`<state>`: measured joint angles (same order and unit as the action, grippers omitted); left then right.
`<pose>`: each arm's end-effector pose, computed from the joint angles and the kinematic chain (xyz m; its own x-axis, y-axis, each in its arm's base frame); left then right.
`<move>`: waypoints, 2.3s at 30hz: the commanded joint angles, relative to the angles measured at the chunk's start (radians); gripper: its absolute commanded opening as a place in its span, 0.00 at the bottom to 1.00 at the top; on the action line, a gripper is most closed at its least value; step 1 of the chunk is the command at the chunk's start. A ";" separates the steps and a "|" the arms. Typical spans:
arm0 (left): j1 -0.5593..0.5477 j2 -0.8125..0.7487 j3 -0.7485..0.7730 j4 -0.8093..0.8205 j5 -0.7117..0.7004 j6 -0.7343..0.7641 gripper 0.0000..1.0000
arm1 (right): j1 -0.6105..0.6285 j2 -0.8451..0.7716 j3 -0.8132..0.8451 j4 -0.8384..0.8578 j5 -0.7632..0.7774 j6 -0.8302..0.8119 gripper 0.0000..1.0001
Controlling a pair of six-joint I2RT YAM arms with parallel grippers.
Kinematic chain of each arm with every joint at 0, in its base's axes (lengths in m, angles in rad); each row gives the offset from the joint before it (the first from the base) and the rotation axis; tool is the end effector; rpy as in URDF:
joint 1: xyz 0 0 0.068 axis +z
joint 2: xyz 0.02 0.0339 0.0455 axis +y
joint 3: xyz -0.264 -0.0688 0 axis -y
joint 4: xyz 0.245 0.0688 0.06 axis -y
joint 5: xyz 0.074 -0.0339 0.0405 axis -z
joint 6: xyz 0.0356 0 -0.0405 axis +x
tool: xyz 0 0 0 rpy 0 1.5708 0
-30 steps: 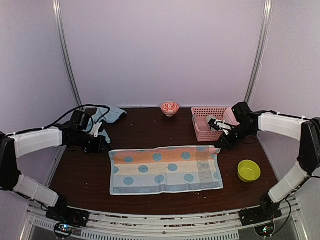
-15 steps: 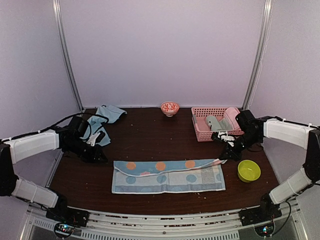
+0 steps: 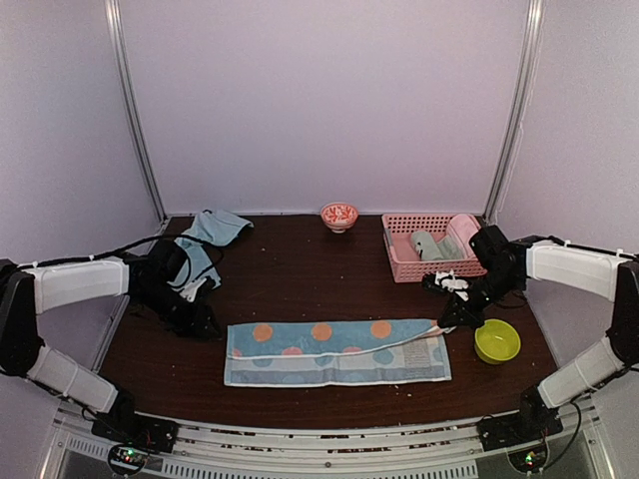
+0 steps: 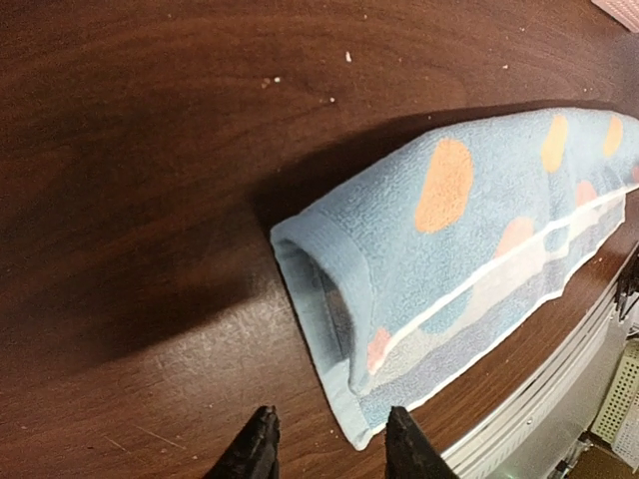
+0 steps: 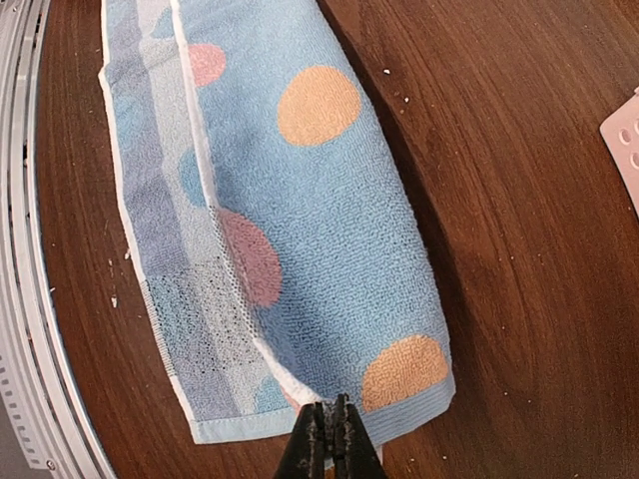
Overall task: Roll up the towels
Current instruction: Fold the towel at the center of the board.
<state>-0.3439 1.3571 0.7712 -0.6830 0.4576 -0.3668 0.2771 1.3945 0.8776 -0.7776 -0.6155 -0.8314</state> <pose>0.2139 -0.0933 0.1849 -0.9919 0.0135 -0.1263 0.0754 0.8625 -0.5004 0.2295 0.0866 0.2053 -0.3466 -0.7258 -0.5942 -0.9363 0.3057 0.1727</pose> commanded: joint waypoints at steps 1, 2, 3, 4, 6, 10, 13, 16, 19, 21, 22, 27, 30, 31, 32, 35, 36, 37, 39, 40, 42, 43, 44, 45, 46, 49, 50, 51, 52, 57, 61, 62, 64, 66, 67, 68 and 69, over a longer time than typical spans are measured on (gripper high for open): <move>-0.020 0.042 0.006 0.014 0.056 -0.048 0.37 | 0.007 0.013 0.010 0.008 -0.013 0.006 0.00; -0.024 0.047 0.006 0.022 0.067 -0.046 0.37 | 0.008 0.013 0.008 0.009 -0.013 0.007 0.00; -0.030 0.049 0.000 0.038 0.087 -0.049 0.37 | 0.008 0.012 0.005 0.011 -0.013 0.006 0.00; -0.036 0.052 -0.006 0.058 0.104 -0.055 0.37 | 0.007 0.011 0.005 0.014 -0.012 0.007 0.00; -0.055 0.068 -0.008 0.072 0.120 -0.063 0.37 | 0.008 0.011 0.007 0.015 -0.009 0.007 0.00; -0.101 0.127 -0.007 0.073 0.105 -0.075 0.37 | 0.008 0.020 0.020 0.013 -0.007 0.006 0.00; -0.113 0.152 -0.013 0.072 0.076 -0.090 0.37 | 0.009 0.023 0.027 0.011 -0.006 0.005 0.00; -0.116 0.157 -0.017 0.073 0.076 -0.095 0.34 | 0.010 0.026 0.029 0.012 -0.007 0.003 0.00; -0.121 0.154 -0.025 0.092 0.101 -0.099 0.28 | 0.011 0.027 0.029 0.016 -0.008 0.007 0.00; -0.122 0.156 -0.029 0.103 0.108 -0.102 0.25 | 0.012 0.030 0.028 0.021 -0.009 0.008 0.00; -0.121 0.160 -0.032 0.110 0.111 -0.106 0.23 | 0.012 0.030 0.026 0.025 -0.009 0.010 0.00; -0.121 0.175 -0.038 0.136 0.095 -0.120 0.11 | 0.014 0.030 0.022 0.029 -0.010 0.011 0.00; -0.121 0.177 -0.038 0.155 0.082 -0.133 0.00 | 0.014 0.028 0.021 0.030 -0.009 0.012 0.00; -0.122 0.172 -0.036 0.158 0.076 -0.138 0.00 | 0.014 0.028 0.020 0.031 -0.009 0.013 0.00; -0.122 0.162 -0.031 0.159 0.071 -0.142 0.00 | 0.014 0.026 0.020 0.029 -0.009 0.013 0.00; -0.122 0.129 -0.001 0.108 0.074 -0.137 0.00 | 0.014 0.013 0.027 0.008 -0.012 0.005 0.00; -0.122 0.116 0.011 0.081 0.076 -0.130 0.00 | 0.014 0.003 0.029 -0.001 -0.010 0.001 0.00; -0.122 0.102 0.024 0.053 0.073 -0.124 0.00 | 0.014 -0.010 0.031 -0.008 -0.007 -0.004 0.00; -0.122 0.075 0.047 -0.005 0.063 -0.112 0.00 | 0.015 -0.041 0.031 -0.017 0.008 -0.012 0.00; -0.121 0.061 0.056 -0.027 0.059 -0.108 0.00 | 0.014 -0.057 0.029 -0.017 0.017 -0.013 0.00; -0.122 0.039 0.061 -0.059 0.056 -0.104 0.00 | 0.014 -0.078 0.028 -0.022 0.032 -0.014 0.00; -0.121 0.033 0.062 -0.073 0.054 -0.100 0.00 | 0.014 -0.085 0.032 -0.031 0.035 -0.019 0.00; -0.121 0.029 0.063 -0.088 0.053 -0.094 0.00 | 0.014 -0.089 0.035 -0.043 0.038 -0.023 0.00; -0.120 0.027 0.063 -0.099 0.052 -0.089 0.00 | 0.014 -0.095 0.037 -0.053 0.037 -0.029 0.00; -0.121 0.025 0.062 -0.110 0.049 -0.083 0.00 | 0.014 -0.105 0.037 -0.063 0.037 -0.036 0.00; -0.121 0.014 0.062 -0.136 0.039 -0.074 0.00 | 0.014 -0.131 0.021 -0.087 0.033 -0.053 0.00; -0.120 0.010 0.061 -0.145 0.035 -0.071 0.00 | 0.014 -0.142 0.012 -0.091 0.032 -0.057 0.00; -0.121 0.007 0.061 -0.152 0.033 -0.069 0.00 | 0.014 -0.154 -0.002 -0.097 0.032 -0.065 0.00; -0.120 0.006 0.064 -0.162 0.029 -0.068 0.00 | 0.014 -0.164 -0.012 -0.101 0.034 -0.070 0.00; -0.120 0.005 0.073 -0.208 0.022 -0.048 0.00 | 0.023 -0.217 -0.077 -0.118 0.062 -0.111 0.00; -0.121 0.016 0.056 -0.198 0.032 -0.041 0.00 | 0.044 -0.239 -0.134 -0.101 0.098 -0.127 0.00; -0.120 0.021 0.051 -0.193 0.034 -0.039 0.00 | 0.053 -0.240 -0.145 -0.088 0.103 -0.125 0.00; -0.122 0.029 0.043 -0.176 0.039 -0.038 0.00 | 0.071 -0.241 -0.163 -0.067 0.113 -0.115 0.00; -0.121 0.039 0.031 -0.157 0.054 -0.037 0.00 | 0.094 -0.236 -0.176 -0.044 0.125 -0.103 0.00; -0.122 0.043 0.024 -0.150 0.067 -0.035 0.00 | 0.107 -0.233 -0.180 -0.034 0.133 -0.096 0.00; -0.122 0.049 0.016 -0.145 0.077 -0.033 0.00 | 0.118 -0.228 -0.186 -0.024 0.144 -0.091 0.00; -0.123 0.054 0.009 -0.141 0.081 -0.030 0.00 | 0.136 -0.221 -0.190 -0.016 0.155 -0.087 0.00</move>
<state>-0.4622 1.3880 0.8112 -0.8528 0.5098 -0.4202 0.3706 1.1679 0.7040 -0.8371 -0.5278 -0.9356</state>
